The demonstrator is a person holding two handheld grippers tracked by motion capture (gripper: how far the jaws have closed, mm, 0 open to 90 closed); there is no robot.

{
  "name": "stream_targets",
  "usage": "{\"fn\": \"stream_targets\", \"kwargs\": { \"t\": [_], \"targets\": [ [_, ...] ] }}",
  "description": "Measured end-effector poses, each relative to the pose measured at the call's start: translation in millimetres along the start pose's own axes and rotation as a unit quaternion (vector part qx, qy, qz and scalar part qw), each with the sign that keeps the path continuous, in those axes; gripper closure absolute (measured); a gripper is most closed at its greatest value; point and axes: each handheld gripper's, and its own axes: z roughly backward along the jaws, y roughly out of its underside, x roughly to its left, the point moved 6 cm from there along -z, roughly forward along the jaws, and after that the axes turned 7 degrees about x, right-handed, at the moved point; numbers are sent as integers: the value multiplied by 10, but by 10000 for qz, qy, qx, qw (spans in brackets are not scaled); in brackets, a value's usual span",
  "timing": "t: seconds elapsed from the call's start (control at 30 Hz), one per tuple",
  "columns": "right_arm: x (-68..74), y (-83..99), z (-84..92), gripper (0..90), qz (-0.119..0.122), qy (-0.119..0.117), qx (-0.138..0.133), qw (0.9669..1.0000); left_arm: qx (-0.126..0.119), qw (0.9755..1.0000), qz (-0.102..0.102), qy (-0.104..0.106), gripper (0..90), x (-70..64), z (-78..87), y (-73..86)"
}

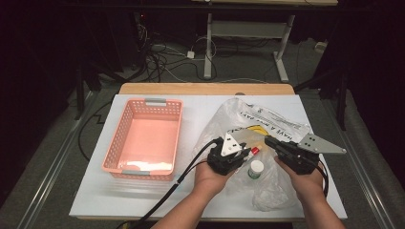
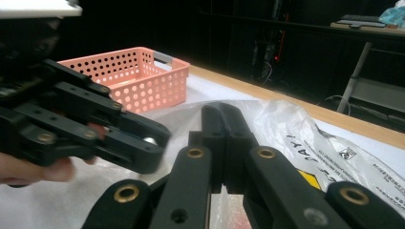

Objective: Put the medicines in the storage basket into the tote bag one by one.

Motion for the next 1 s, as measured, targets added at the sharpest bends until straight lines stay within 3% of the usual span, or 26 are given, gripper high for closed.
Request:
{"fn": "stream_targets", "kwargs": {
  "t": [0.17, 0.4, 0.57, 1.0],
  "targets": [
    [-1, -13, -9, 900, -3, -21, -16, 10000, 61, 9997, -32, -232, 730, 94, -102, -45],
    [-3, -5, -31, 900, -13, -17, 6, 10000, 122, 9991, 97, -381, 730, 210, -291, 1],
    [-3, 7, -47, 900, -15, -54, 29, 10000, 27, 9985, 56, -543, 730, 243, -384, 17],
    [-8, 38, -60, 900, -61, -83, 67, 9999, 94, 9987, 340, -369, 726, 290, -510, 94]
  ]
}}
